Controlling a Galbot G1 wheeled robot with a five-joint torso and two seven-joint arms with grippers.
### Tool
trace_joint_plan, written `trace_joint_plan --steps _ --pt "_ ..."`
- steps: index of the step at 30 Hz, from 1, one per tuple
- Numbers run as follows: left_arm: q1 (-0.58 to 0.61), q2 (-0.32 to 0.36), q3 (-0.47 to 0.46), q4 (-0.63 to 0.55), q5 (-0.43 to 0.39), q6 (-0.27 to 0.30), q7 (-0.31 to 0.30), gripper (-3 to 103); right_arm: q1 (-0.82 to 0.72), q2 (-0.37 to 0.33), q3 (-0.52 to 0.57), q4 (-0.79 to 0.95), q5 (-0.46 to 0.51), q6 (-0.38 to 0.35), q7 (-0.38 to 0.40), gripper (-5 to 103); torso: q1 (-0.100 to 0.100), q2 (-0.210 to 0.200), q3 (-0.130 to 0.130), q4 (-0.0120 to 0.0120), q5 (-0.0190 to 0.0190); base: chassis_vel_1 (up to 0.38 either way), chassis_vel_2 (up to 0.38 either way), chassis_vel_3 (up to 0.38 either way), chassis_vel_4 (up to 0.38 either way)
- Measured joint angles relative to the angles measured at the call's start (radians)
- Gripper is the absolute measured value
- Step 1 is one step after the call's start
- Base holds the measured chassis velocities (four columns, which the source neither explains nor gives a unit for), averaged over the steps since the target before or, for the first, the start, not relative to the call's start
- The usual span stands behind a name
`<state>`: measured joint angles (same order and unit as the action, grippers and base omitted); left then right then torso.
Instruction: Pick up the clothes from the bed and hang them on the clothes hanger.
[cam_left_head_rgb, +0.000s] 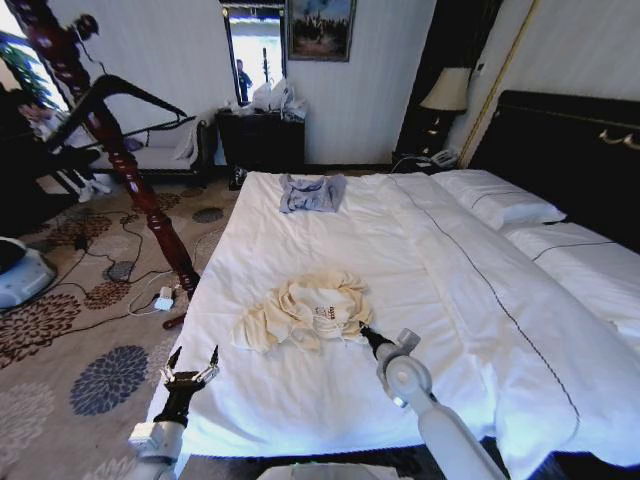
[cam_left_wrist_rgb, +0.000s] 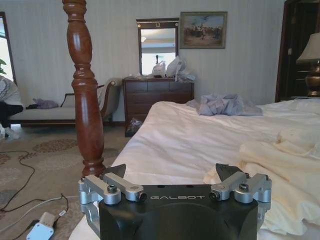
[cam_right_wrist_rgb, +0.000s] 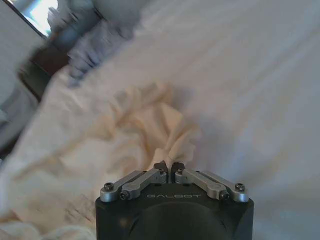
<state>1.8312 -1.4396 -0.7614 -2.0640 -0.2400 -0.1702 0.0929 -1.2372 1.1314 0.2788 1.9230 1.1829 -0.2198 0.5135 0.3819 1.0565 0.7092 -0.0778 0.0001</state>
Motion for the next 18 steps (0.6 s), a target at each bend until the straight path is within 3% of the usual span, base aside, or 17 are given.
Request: trace_joint_plan --steps 3,6,13,18 --pt "0.0 0.0 -0.004 0.0 -0.001 -0.003 -0.006 100 0.072 -0.041 0.049 0.019 0.021 0.111 -0.168 2 0.0 0.0 0.0 0.0003 0.0001 0.0 0.0 0.0 0.0" --pt "0.0 0.0 -0.005 0.0 -0.002 -0.005 -0.007 100 0.133 -0.067 0.077 0.038 0.076 0.149 -0.219 2 0.0 0.0 0.0 0.0002 -0.0001 0.0 0.0 0.0 0.0" --pt "0.0 -0.003 -0.006 0.01 -0.004 -0.014 -0.009 100 0.296 -0.149 0.131 0.126 0.262 0.194 -0.256 2 0.0 0.0 0.0 0.0002 -0.0002 0.0 0.0 0.0 0.0" --pt "0.0 -0.003 -0.013 0.015 -0.011 -0.018 -0.009 100 0.346 -0.177 0.151 0.158 0.306 0.195 -0.259 2 0.0 0.0 0.0 0.0001 0.0 0.0 0.0 0.0 0.0"
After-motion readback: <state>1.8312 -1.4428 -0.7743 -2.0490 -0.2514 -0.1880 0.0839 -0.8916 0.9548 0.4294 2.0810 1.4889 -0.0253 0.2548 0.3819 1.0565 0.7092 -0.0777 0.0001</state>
